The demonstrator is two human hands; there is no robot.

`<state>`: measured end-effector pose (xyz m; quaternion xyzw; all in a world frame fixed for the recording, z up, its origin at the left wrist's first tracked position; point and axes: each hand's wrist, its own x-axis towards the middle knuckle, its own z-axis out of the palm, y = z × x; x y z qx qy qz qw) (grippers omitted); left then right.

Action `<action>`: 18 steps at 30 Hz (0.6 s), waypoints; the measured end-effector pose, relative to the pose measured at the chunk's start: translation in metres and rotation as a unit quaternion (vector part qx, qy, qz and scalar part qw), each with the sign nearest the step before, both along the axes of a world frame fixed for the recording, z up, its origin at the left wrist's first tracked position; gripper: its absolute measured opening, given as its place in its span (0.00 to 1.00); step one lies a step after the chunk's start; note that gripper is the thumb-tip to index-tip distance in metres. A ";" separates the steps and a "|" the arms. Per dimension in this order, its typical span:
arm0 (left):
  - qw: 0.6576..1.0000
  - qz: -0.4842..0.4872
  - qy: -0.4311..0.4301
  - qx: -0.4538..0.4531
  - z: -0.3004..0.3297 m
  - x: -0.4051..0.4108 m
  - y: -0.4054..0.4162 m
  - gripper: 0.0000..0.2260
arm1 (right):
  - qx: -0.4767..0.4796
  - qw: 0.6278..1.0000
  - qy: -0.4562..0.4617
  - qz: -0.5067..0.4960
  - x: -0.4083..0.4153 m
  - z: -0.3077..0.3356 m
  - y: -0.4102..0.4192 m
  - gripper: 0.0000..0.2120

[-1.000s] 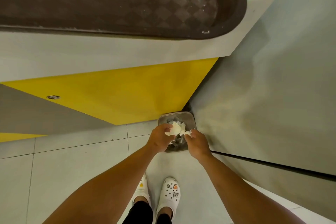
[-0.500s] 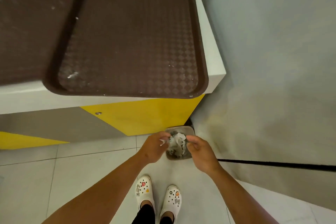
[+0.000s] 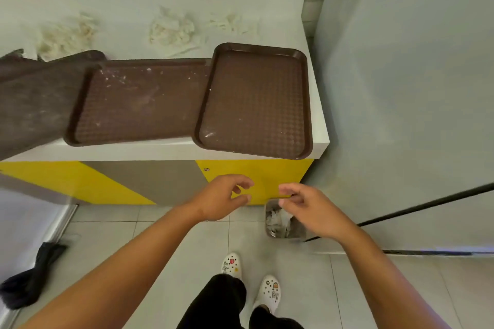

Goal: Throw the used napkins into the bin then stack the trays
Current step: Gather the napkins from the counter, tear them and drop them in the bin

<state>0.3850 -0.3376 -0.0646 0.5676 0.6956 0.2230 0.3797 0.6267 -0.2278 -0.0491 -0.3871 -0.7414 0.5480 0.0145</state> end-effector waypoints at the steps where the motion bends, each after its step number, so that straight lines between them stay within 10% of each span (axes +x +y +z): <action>1: 1.000 0.006 0.005 0.011 0.012 -0.006 -0.002 0.14 | 0.010 1.000 0.005 0.008 -0.005 0.010 0.002 0.18; 18: 0.989 0.074 0.000 0.131 0.110 -0.189 0.053 0.13 | 0.123 0.991 0.044 0.038 -0.185 0.112 0.090 0.18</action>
